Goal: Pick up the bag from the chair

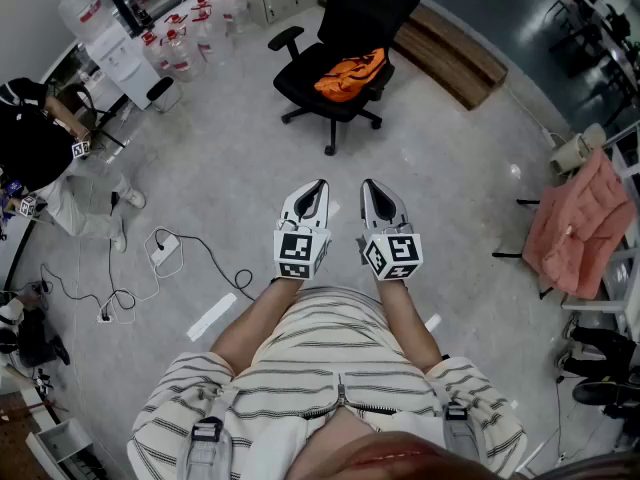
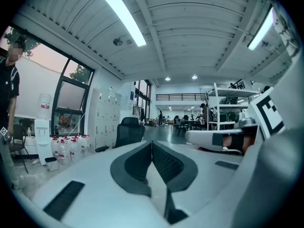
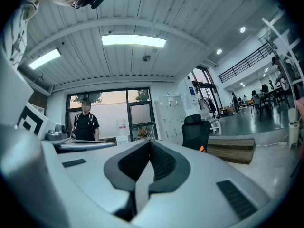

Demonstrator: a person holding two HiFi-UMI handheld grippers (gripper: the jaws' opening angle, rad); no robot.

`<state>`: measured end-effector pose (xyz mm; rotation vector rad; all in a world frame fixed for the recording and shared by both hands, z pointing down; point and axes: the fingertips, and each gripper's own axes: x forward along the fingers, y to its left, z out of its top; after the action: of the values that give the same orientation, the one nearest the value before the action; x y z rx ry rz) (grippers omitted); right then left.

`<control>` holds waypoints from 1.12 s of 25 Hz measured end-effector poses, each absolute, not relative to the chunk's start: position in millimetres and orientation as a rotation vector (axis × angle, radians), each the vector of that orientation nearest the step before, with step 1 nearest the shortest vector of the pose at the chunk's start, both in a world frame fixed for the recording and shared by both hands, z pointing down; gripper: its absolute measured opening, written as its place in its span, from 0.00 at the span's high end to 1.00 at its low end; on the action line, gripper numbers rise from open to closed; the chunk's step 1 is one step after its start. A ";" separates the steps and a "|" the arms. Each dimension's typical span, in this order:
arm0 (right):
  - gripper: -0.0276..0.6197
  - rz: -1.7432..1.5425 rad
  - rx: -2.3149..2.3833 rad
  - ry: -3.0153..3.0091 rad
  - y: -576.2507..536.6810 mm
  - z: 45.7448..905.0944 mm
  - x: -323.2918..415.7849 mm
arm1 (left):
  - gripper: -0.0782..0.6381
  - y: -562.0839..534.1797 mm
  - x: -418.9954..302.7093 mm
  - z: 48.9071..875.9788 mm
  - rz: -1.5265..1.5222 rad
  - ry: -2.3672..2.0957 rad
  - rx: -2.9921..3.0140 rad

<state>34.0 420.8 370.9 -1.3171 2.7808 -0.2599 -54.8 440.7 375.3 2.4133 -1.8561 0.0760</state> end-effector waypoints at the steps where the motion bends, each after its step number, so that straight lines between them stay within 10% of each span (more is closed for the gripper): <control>1: 0.93 -0.255 -1.315 2.782 421.5 371.3 34.9 | 0.86 442.0 -53.4 376.3 0.075 -1.856 2.416; 28: 0.93 -0.233 -1.206 2.836 429.5 372.4 99.9 | 0.86 455.1 15.4 392.9 0.052 -1.930 2.309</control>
<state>99.9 429.5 372.4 -1.2055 2.8357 -0.2326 15.4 455.1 392.9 2.3088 -1.9296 0.0517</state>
